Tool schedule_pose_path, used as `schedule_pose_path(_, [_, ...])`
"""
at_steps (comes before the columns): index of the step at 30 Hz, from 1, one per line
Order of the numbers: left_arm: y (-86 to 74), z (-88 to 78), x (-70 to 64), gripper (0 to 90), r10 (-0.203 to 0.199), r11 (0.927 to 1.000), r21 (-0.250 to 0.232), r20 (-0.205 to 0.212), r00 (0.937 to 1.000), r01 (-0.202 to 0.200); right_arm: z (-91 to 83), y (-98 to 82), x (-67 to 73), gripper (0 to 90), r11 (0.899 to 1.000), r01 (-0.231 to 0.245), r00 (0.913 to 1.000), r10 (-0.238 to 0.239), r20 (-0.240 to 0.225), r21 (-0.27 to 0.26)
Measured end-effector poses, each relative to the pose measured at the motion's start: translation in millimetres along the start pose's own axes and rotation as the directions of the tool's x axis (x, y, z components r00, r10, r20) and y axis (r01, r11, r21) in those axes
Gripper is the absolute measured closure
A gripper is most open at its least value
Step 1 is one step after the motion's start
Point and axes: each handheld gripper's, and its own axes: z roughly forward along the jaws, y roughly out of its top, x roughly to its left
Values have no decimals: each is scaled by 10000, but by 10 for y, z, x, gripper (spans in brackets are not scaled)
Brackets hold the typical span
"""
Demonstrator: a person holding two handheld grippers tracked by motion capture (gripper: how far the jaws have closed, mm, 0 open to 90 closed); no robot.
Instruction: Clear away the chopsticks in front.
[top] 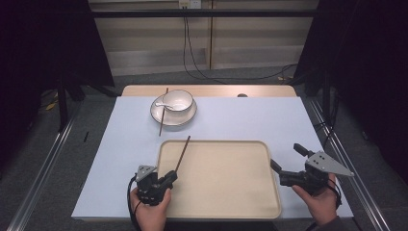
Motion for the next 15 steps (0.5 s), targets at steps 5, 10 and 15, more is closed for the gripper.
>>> schedule_pose_path(5, [-33, 57, -8, 853, 142, 9992, 367, -20, 9999, -141, 1, -1, 3, 35, 10000, -21, 10000, 21, -68, 44])
schedule_pose_path(10, [-42, 104, 19, 852, 78, 9987, 503, -130, 9999, -72, 5, -3, 5, 35, 10000, -12, 10000, 12, -95, 47])
schedule_pose_path(15, [-35, 131, 22, 851, 126, 9983, 567, -223, 9997, -113, 7, -6, 3, 35, 9999, -96, 9999, 96, -91, 74])
